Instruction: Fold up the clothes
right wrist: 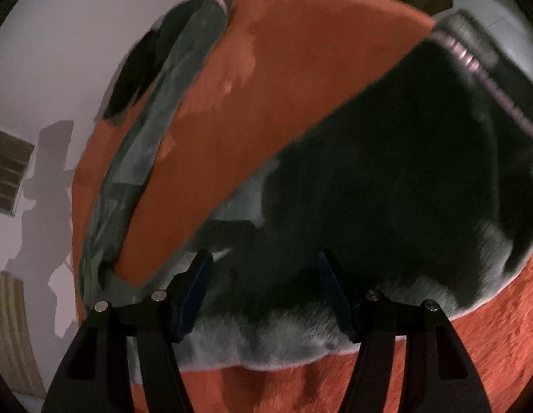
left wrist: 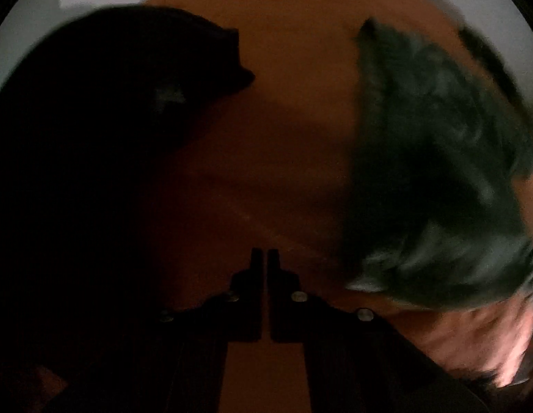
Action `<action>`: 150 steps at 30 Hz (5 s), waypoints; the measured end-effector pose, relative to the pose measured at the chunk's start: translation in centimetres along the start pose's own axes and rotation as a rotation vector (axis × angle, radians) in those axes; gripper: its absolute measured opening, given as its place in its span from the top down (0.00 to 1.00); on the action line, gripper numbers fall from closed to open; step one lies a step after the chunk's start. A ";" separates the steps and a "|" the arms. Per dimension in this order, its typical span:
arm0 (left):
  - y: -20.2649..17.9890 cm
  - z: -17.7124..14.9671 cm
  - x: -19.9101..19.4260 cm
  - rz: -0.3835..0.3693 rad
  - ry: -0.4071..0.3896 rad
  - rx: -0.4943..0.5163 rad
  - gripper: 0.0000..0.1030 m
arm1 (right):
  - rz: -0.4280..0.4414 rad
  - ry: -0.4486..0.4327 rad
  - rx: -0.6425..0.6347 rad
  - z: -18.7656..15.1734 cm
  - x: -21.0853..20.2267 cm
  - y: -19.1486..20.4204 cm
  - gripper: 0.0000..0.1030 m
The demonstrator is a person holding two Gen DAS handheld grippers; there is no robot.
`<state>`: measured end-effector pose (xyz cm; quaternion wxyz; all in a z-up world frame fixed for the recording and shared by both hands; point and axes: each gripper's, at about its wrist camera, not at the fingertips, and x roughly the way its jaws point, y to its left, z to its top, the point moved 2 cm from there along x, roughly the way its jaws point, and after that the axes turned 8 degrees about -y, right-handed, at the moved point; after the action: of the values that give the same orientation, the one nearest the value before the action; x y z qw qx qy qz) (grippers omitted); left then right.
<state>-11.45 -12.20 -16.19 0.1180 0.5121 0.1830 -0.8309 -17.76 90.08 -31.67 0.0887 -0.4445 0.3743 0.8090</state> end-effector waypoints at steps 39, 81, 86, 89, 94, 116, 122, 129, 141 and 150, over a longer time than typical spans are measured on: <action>-33.7 -5.6 7.9 -0.591 0.350 0.426 0.65 | -0.635 0.119 -0.447 15.0 2.3 -6.8 0.39; -31.7 -3.3 7.3 -0.623 0.270 0.278 0.64 | -0.190 -0.273 0.483 -2.7 -18.7 -27.6 0.30; -31.3 -4.2 7.6 -0.611 0.292 0.271 0.64 | -0.239 -0.281 0.441 -2.3 -16.5 -27.2 0.71; -31.0 -4.5 7.6 -0.603 0.294 0.265 0.64 | -0.206 -0.370 0.408 -1.2 -17.9 -25.4 0.90; -30.6 -4.6 7.7 -0.606 0.287 0.249 0.63 | -0.138 -0.579 0.171 -0.4 -24.3 -20.1 0.90; -32.2 -4.9 8.1 -0.681 0.299 0.211 0.60 | -0.311 -0.070 0.002 5.4 -12.4 -23.9 0.39; -31.1 -4.2 8.0 -0.659 0.274 0.186 0.60 | -0.455 -0.173 -0.061 7.2 -11.5 -21.7 0.94; -28.9 -5.3 8.9 -0.578 0.260 0.200 0.60 | -0.512 -0.208 -0.068 8.3 -10.5 -21.7 0.94; -15.8 -3.3 2.3 -0.397 0.042 0.028 0.57 | -0.427 -0.264 -0.133 4.8 -12.5 -12.4 0.38; -6.5 -6.3 3.4 -0.313 0.025 -0.316 0.54 | 0.049 0.031 -0.393 -4.0 1.3 6.6 0.37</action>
<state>-10.39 -3.68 -20.66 0.0640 0.4627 0.3899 -0.7936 -19.00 82.46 -30.54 -0.0251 -0.4565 0.2210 0.8615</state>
